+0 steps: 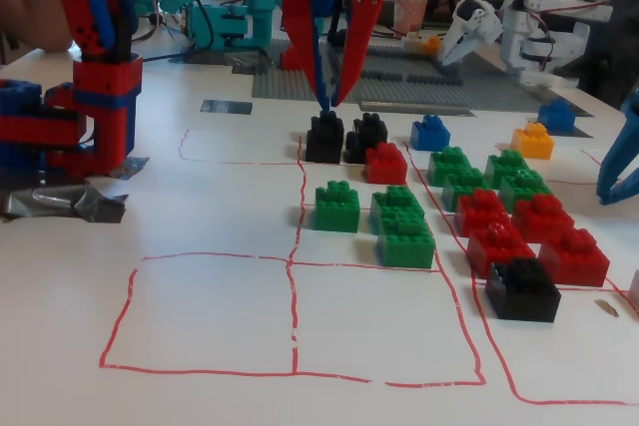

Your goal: Grab the block and put it in the grey marker

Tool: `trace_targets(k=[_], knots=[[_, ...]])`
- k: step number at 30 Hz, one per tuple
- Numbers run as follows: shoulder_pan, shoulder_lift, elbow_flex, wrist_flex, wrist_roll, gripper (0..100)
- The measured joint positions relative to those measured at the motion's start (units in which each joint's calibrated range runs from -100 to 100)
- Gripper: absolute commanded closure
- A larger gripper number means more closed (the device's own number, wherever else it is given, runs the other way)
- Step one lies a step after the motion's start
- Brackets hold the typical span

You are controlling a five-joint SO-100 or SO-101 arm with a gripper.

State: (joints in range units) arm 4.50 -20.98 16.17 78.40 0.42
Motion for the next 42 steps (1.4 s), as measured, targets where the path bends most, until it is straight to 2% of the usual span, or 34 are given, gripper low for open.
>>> trace_targets(k=[5,18,27,35,42], knots=[[1.3,5.4,2.7,-6.5,0.0,100],[1.8,5.7,3.1,-6.6,0.5,100],[6.6,5.6,3.1,-5.3,3.0,100],[8.2,3.3,3.7,-3.0,3.5,87],[7.8,0.3,11.7,-3.3,3.5,79]])
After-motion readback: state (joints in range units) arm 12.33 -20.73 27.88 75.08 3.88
